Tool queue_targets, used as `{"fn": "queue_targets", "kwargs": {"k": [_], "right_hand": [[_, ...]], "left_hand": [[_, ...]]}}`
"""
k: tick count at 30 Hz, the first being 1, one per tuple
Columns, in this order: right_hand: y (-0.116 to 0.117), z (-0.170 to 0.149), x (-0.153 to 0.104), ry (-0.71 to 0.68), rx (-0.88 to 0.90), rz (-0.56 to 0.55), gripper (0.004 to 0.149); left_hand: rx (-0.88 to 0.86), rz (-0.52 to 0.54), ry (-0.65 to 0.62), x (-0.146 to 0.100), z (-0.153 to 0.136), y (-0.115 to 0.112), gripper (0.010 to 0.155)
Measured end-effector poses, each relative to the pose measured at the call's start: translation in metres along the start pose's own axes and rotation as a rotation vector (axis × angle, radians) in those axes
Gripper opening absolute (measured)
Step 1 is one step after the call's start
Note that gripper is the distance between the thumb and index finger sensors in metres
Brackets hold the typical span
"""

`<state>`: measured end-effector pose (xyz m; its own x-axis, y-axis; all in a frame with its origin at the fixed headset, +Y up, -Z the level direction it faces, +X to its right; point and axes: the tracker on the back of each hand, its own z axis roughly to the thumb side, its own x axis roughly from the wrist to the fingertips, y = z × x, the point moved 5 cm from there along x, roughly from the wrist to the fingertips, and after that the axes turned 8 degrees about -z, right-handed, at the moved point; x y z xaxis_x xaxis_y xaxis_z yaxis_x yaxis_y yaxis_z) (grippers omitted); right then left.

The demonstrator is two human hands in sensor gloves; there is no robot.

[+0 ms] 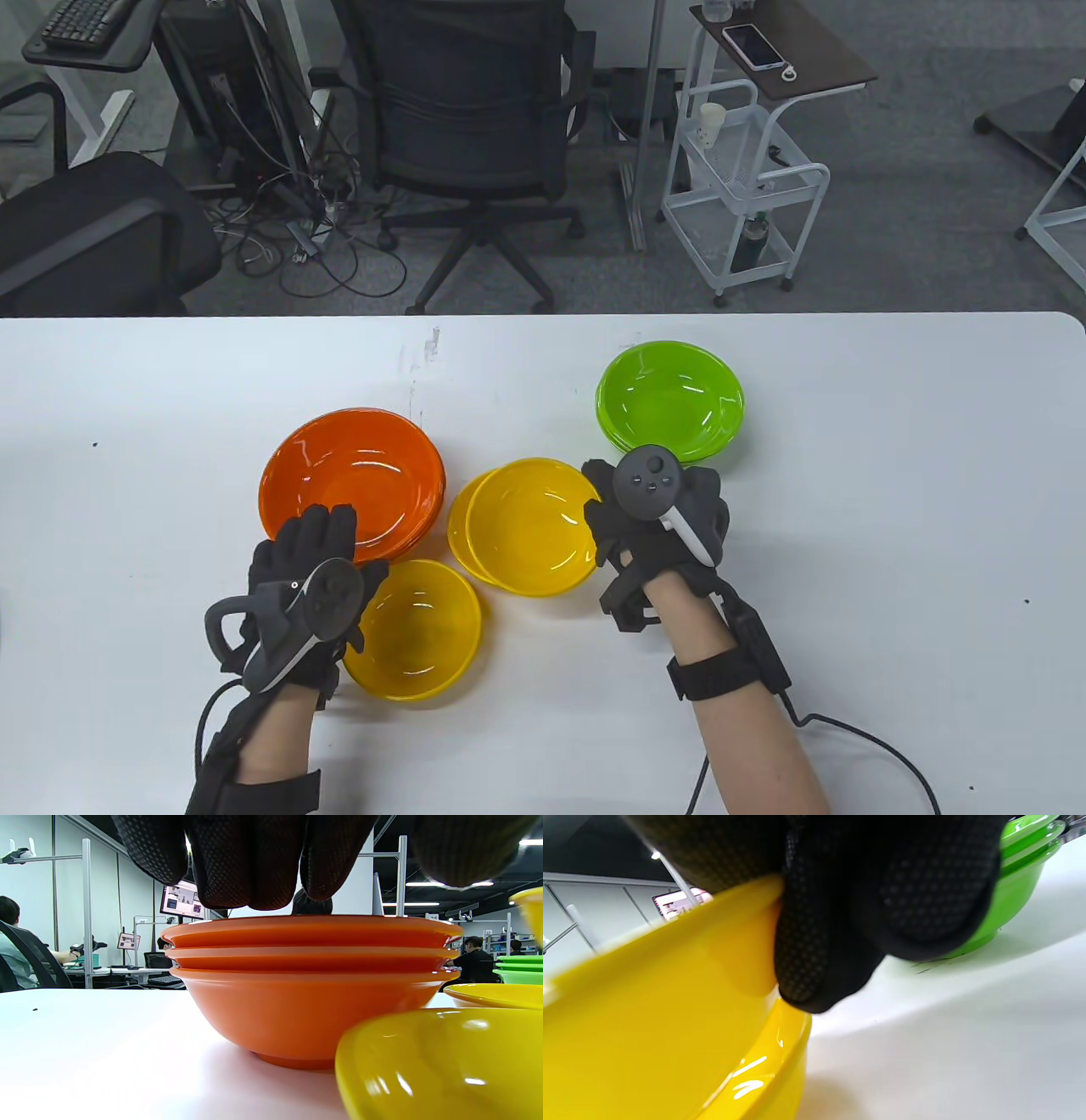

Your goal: Nest bowls by color group

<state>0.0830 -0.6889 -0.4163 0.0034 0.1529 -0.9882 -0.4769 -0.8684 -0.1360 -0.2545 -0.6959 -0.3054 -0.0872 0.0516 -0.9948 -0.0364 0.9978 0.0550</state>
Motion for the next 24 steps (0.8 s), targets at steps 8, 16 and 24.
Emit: {"fn": "queue_targets", "kwargs": {"k": [8,16,24], "right_hand": [[0.019,0.011,0.007,0.022,-0.038,-0.013,0.055],[0.025,0.011,0.007,0.032,-0.048,-0.007,0.056],[0.023,0.01,0.007,0.045,-0.069,-0.008,0.055]], "left_hand": [[-0.002,-0.005,0.0,0.0,-0.001,0.0,0.073],[-0.011,-0.003,-0.003,0.0,-0.001,0.001,0.073],[-0.011,-0.003,-0.002,0.0,-0.002,0.001,0.073]]}}
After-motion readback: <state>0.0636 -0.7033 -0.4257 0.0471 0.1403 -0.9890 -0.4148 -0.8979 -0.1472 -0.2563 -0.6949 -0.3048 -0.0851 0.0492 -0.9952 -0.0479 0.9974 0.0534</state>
